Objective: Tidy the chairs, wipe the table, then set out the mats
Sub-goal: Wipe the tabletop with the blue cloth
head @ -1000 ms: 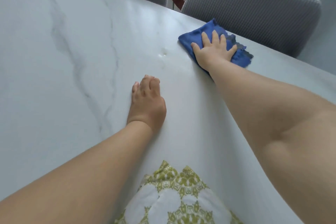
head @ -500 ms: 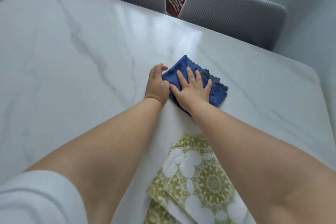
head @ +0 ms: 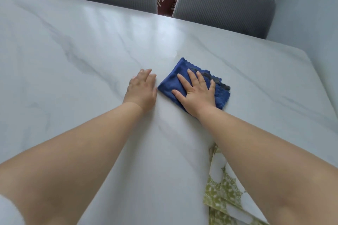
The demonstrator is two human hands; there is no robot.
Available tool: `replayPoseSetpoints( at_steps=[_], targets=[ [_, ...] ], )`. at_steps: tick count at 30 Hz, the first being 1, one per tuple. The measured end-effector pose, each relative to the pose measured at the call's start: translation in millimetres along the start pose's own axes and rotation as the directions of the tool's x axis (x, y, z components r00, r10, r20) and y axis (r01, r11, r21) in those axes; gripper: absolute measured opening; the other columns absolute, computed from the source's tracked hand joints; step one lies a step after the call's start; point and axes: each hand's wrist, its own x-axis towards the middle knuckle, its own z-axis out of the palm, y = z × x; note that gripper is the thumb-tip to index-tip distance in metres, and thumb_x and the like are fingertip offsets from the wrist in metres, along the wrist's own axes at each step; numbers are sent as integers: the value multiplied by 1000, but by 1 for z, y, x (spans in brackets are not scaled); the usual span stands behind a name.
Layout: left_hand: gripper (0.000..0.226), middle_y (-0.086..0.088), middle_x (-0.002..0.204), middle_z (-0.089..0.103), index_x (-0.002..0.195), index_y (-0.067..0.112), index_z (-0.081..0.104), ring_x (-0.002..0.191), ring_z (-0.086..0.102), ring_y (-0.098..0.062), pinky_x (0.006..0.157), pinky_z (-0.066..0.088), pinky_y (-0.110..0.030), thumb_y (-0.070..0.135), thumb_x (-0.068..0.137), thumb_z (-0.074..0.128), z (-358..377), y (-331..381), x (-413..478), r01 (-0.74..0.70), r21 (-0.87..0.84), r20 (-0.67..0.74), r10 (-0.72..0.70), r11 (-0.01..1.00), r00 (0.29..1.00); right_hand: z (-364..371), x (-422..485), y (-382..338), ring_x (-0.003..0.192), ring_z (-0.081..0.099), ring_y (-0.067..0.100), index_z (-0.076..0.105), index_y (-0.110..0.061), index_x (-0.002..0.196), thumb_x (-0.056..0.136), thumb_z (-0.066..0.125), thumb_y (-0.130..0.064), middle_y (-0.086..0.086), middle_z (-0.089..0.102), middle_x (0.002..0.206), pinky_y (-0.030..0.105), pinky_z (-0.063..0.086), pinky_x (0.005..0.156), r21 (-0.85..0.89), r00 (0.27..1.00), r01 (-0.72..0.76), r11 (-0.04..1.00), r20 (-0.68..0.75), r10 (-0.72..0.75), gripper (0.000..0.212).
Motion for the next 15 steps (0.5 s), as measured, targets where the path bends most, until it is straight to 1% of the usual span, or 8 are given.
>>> replayPoseSetpoints(
  at_steps=[3, 6, 8, 11, 15],
  targets=[
    [47, 1, 159, 18, 146, 19, 31, 148, 9, -18, 119, 1, -33, 29, 100, 32, 15, -10, 7, -14, 85, -36, 17, 996, 999, -10, 56, 0, 148, -12, 15, 3, -47, 150, 90, 14, -71, -11, -9, 162, 59, -6, 114, 39, 999, -39, 998, -9, 40, 65],
    [47, 3, 159, 19, 145, 21, 33, 148, 10, -17, 119, 1, -32, 32, 99, 29, 15, -10, 2, -35, 109, -61, 42, 993, 997, -26, 107, 8, 149, -11, 17, 5, -45, 151, 90, 15, -71, -9, -7, 162, 61, -3, 115, 57, 997, -72, 996, -31, 73, 67],
    [54, 4, 158, 21, 145, 21, 34, 147, 11, -17, 119, 2, -32, 38, 95, 20, 16, -11, 3, -33, 117, -66, 41, 993, 997, -34, 147, 14, 149, -9, 18, 5, -45, 151, 90, 14, -71, -8, -6, 163, 61, -1, 115, 51, 994, -95, 994, -42, 98, 67],
    [74, 5, 158, 21, 145, 22, 33, 147, 11, -16, 118, 1, -29, 46, 83, 3, 15, -11, 4, -44, 139, -55, 52, 989, 997, -46, 198, 23, 149, -6, 19, 7, -44, 151, 90, 16, -71, -6, -3, 163, 61, 1, 114, 52, 991, -116, 992, -59, 120, 67],
    [77, 9, 159, 16, 147, 26, 29, 148, 6, -12, 117, -4, -26, 48, 80, -2, 16, -12, 5, -26, 148, -57, 35, 989, 998, -53, 240, 28, 149, -3, 21, 7, -42, 152, 91, 16, -69, -5, 0, 163, 62, 2, 114, 46, 990, -125, 991, -67, 128, 67]
  ],
)
